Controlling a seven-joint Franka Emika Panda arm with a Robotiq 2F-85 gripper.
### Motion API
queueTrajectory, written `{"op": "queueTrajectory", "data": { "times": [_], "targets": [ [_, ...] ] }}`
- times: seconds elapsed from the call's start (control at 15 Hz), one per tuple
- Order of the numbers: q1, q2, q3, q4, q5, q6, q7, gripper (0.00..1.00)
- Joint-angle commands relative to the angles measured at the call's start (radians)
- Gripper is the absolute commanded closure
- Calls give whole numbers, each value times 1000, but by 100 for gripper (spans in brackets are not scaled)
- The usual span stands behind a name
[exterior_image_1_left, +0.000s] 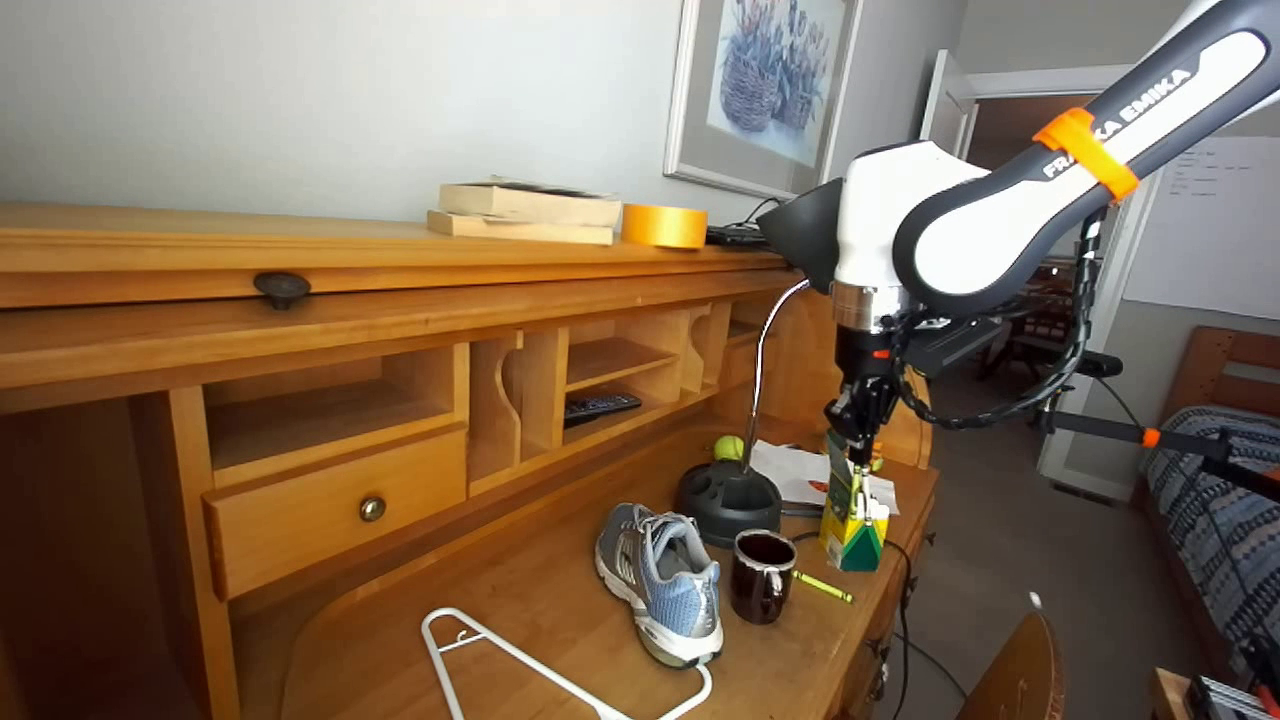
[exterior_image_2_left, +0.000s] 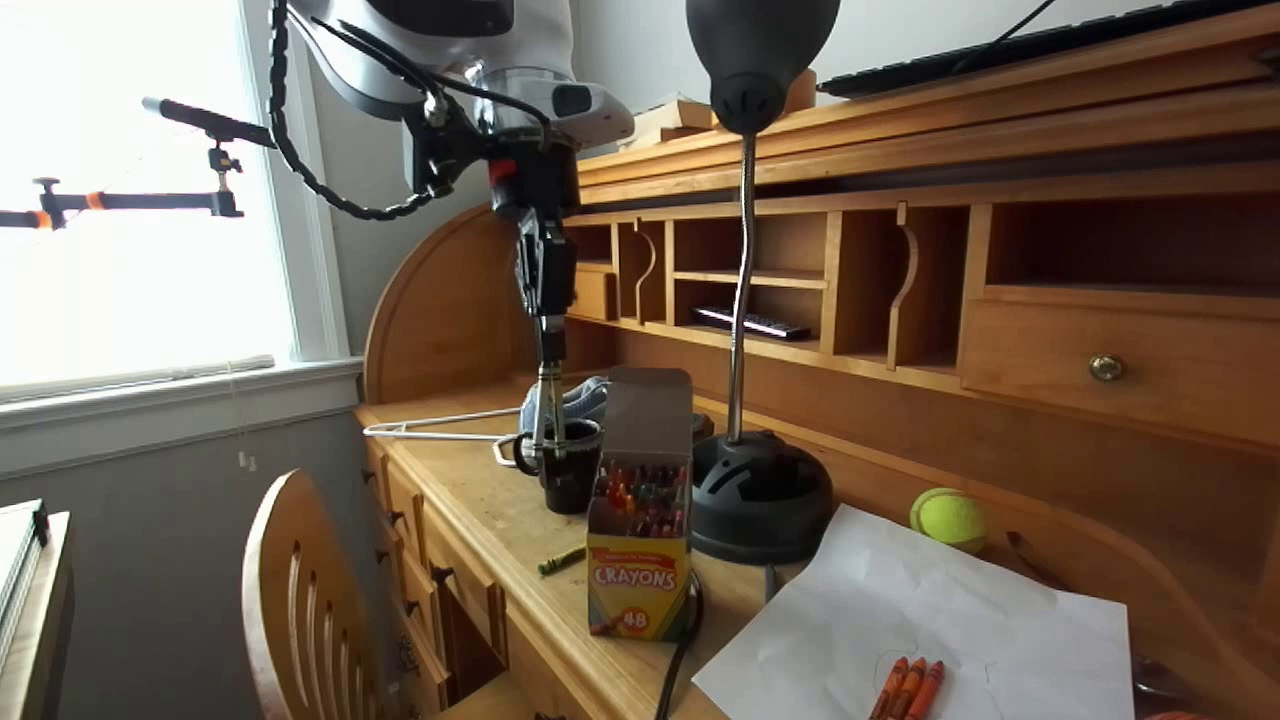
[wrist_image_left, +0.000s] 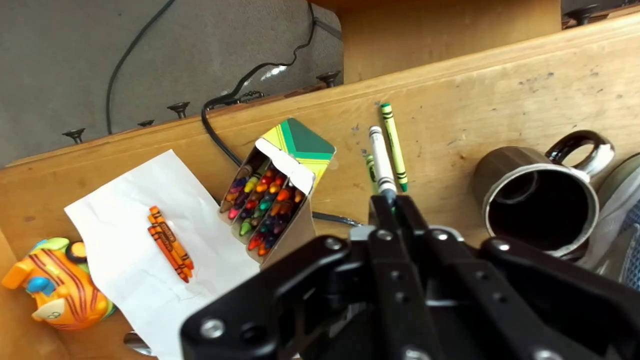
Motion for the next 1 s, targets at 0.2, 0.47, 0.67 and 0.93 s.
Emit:
{"op": "queueTrajectory", "data": {
  "times": [0.2, 0.47, 0.67, 0.93],
  "targets": [
    [18, 71, 4, 37, 5, 65, -47, 98],
    [42, 73, 20, 64, 11, 67, -61, 98],
    [60, 75, 35, 81, 16, 68, -69, 98],
    [81, 90, 54, 90, 29, 79, -75, 98]
  ]
}}
